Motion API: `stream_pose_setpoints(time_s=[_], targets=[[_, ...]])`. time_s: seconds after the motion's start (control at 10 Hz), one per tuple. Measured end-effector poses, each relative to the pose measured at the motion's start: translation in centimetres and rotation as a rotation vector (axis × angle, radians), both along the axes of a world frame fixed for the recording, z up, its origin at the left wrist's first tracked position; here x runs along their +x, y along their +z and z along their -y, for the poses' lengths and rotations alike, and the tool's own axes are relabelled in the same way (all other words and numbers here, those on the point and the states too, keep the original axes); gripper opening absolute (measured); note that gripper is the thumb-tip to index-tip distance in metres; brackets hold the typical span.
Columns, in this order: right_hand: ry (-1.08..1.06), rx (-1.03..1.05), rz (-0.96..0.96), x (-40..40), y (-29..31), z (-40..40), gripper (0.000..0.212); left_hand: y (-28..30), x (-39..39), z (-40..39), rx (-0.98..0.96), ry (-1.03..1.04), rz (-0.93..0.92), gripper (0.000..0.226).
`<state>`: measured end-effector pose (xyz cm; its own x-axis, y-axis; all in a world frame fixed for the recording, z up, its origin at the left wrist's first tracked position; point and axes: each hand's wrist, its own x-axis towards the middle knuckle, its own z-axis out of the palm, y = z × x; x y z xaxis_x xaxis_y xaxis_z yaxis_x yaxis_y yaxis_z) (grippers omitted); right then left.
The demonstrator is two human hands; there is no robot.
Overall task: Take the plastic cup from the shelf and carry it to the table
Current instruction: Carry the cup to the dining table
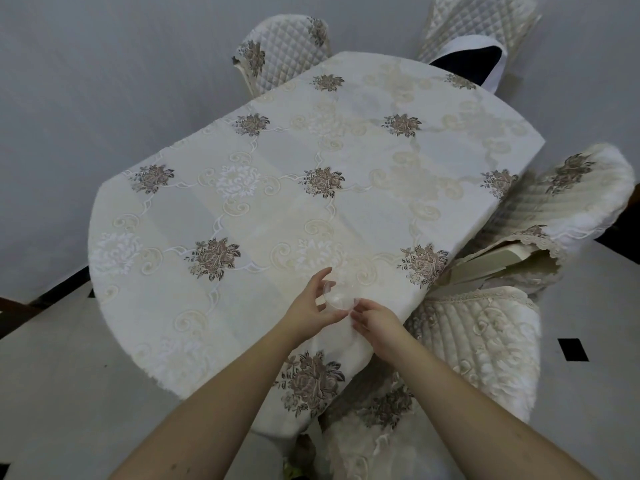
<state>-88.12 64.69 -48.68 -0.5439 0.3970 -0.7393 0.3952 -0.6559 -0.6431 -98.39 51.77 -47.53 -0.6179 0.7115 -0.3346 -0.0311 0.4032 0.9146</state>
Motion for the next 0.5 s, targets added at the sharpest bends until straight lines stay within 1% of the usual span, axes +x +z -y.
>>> stream_pose_setpoints(time_s=[0.2, 0.4, 0.5], targets=[[-0.023, 0.018, 0.003, 0.17, 0.66, 0.33, 0.040, -0.06, -0.05, -0.21, -0.024, 0.008, -0.006, 0.080], [-0.011, 0.047, 0.018, 0.62, 1.12, 0.47, 0.042, 0.63, -0.48, 0.04, -0.004, 0.033, 0.008, 0.088], [-0.003, 0.062, 0.060, 0.95, 1.33, 0.67, 0.040, 0.73, -0.73, 0.65, -0.008, 0.041, 0.003, 0.090]])
